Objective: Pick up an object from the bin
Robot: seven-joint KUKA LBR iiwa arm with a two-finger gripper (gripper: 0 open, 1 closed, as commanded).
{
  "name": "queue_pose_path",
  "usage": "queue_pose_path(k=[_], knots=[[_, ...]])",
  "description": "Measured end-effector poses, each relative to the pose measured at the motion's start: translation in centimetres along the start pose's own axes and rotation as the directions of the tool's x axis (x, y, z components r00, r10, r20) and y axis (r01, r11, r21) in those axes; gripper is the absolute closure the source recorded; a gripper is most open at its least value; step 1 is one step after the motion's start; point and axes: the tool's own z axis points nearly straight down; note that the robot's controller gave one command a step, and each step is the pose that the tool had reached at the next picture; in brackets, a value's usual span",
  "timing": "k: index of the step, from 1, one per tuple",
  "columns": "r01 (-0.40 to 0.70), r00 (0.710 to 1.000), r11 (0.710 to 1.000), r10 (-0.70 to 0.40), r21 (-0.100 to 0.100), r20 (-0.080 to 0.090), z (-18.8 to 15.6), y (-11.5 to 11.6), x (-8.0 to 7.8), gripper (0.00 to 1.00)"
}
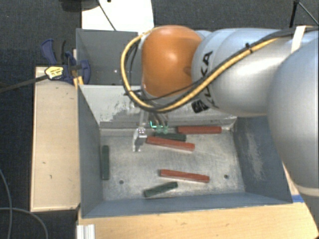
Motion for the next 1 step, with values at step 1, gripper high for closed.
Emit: queue_pose_path(k=[1], knots=[[-0.005,1.0,1.0,0.005,-0.001,0.008,-0.5,-0.12,-0.2,0.0]])
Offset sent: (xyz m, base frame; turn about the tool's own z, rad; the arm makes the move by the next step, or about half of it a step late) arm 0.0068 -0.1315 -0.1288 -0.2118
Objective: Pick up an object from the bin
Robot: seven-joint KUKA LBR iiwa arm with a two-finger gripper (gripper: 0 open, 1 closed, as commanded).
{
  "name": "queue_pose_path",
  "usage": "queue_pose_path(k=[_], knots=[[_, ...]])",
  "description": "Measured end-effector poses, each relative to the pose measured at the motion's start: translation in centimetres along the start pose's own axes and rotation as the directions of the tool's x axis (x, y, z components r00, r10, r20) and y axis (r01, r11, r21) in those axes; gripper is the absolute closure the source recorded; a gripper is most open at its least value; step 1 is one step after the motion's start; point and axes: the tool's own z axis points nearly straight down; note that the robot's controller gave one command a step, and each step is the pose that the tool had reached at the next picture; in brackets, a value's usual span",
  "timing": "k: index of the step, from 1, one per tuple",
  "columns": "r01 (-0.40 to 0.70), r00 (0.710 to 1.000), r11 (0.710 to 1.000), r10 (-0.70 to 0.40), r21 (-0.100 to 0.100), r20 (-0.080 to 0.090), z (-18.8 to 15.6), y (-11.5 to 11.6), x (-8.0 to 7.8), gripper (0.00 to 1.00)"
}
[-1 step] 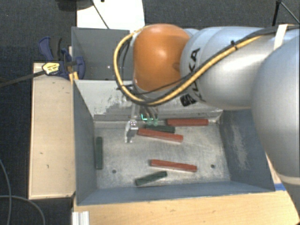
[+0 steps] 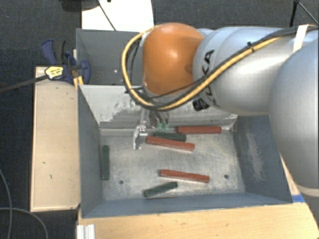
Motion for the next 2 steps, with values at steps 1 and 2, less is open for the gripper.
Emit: queue_pose_path(k=[1,2], knots=[[0.107,0.994,0.994,-0.107,0.0,0.002,6.1,-6.0,-0.3,0.0],[0.038,0.999,0.999,-0.038,0.001,-0.004,4.6,-10.6,0.4,0.0]])
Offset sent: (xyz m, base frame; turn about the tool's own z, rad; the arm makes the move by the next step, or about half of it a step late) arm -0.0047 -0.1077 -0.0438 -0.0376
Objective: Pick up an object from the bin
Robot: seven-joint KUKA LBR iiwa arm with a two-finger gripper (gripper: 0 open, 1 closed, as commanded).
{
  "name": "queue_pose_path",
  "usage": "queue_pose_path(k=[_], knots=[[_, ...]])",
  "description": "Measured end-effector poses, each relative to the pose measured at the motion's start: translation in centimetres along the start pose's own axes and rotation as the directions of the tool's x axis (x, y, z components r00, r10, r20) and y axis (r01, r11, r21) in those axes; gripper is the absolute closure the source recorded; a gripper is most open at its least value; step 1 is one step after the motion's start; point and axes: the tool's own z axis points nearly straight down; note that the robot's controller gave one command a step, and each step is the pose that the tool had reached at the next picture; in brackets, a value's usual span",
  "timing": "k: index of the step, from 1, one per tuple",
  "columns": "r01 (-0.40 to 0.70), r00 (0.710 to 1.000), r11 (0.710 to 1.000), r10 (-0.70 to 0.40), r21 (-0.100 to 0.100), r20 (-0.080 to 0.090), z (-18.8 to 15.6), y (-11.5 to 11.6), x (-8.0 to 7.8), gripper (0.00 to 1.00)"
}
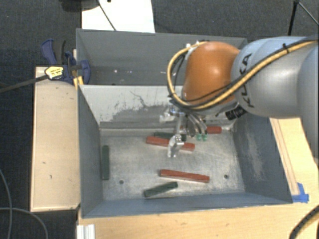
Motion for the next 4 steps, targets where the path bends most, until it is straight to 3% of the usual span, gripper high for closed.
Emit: queue_pose_path(k=[1,2,3,4], knots=[[-0.068,0.998,0.998,0.068,-0.001,0.005,4.9,-2.5,-0.8,0.0],[-0.202,0.979,0.979,0.202,0.0,0.002,8.0,-3.4,-1.1,0.0],[-0.202,0.979,0.979,0.202,-0.007,0.024,8.1,-4.2,-2.0,1.0],[-0.204,0.979,0.979,0.204,-0.008,0.024,8.1,-4.2,-2.0,1.0]])
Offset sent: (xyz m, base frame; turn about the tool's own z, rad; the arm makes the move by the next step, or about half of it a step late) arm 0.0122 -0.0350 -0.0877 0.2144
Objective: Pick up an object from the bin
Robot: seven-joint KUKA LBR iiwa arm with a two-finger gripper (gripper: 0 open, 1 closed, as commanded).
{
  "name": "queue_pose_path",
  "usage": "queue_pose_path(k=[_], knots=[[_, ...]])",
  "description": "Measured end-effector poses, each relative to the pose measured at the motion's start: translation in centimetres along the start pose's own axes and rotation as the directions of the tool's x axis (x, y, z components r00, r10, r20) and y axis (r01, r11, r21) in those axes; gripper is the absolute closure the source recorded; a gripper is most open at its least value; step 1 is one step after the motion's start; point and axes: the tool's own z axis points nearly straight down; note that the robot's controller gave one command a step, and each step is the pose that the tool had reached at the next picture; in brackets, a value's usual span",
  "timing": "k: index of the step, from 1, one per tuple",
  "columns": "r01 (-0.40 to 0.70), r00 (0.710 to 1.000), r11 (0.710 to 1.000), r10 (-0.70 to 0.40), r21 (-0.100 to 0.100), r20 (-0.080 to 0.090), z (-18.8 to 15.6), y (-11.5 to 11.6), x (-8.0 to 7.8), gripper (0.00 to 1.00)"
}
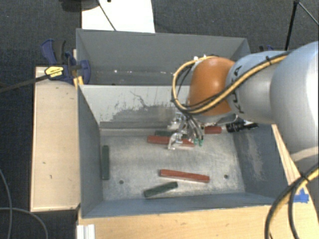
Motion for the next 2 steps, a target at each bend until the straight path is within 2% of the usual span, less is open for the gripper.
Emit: queue_pose_path(k=[1,2], knots=[[-0.001,1.0,1.0,0.001,0.005,-0.015,-6.5,0.1,-0.4,1.0],[-0.004,1.0,1.0,0.004,0.009,-0.027,-0.2,0.0,0.1,1.0]])
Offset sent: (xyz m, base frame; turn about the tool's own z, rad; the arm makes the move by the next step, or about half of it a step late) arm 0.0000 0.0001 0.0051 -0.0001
